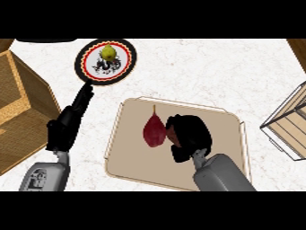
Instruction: Pick the sweet potato from the tray and place it in the tiered shelf
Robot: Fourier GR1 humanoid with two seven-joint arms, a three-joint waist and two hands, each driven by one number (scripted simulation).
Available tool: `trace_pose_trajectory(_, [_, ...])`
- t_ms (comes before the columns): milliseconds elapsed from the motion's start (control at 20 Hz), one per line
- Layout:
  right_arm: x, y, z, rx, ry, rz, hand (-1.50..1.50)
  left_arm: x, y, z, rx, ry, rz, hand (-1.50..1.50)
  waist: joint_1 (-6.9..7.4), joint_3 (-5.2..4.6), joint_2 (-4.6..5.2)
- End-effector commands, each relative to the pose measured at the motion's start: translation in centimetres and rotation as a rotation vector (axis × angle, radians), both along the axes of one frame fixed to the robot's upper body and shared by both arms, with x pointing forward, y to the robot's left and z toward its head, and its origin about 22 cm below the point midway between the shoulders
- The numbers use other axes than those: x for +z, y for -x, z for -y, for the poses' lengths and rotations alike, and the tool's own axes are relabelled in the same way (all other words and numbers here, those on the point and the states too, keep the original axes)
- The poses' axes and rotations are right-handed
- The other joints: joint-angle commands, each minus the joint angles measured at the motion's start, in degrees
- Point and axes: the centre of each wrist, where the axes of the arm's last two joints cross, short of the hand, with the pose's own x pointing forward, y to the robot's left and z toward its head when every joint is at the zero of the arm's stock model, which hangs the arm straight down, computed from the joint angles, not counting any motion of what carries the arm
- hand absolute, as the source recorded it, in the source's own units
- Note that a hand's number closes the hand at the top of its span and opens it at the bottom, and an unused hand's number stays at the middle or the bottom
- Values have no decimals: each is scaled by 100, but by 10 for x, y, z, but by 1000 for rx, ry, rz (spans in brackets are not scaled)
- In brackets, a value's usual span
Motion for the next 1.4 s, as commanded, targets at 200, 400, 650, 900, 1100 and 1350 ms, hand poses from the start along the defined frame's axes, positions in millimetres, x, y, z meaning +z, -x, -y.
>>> trace_pose_trajectory(200, [-18,73,77,229,-27,0,150,-10,5,-14,65,-8,-14,0,-334,5,-54])
trace_pose_trajectory(400, [-15,102,127,382,-80,-13,150,-12,11,-17,91,10,-37,0,-626,22,-129])
trace_pose_trajectory(650, [6,142,188,439,-201,30,150,-8,12,-29,124,-10,-22,0,-750,25,-124])
trace_pose_trajectory(900, [29,158,220,370,-523,111,150,-9,15,-27,115,-2,-21,0,-736,19,-83])
trace_pose_trajectory(1100, [60,168,256,382,-598,218,150,-7,15,-28,117,-10,-17,0,-706,9,-89])
trace_pose_trajectory(1350, [101,183,300,303,-651,323,150,-16,29,-20,105,-8,-27,0,-629,-11,-94])
